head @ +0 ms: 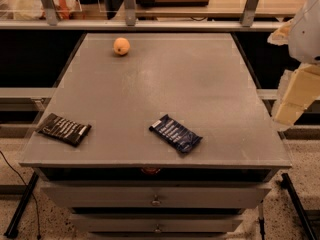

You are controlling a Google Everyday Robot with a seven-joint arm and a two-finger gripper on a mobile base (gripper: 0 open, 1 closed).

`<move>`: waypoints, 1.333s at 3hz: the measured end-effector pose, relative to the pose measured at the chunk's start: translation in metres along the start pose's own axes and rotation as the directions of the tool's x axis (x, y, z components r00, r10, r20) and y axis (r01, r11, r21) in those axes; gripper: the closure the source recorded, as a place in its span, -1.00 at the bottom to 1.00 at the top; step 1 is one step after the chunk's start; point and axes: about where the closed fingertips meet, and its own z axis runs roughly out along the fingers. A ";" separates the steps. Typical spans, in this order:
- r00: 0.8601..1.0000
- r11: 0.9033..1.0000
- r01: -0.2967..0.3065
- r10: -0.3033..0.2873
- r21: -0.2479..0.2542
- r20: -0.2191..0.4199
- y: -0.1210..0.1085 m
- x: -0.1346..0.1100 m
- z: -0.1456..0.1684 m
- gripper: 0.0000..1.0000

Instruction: Move orange near rxbar chocolate

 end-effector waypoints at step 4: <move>0.936 0.976 -0.217 0.199 0.029 0.291 -0.118 -0.043 0.103 -1.00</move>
Offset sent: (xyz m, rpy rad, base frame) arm 0.0770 0.0012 -0.0248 0.2085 -0.0973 -0.0664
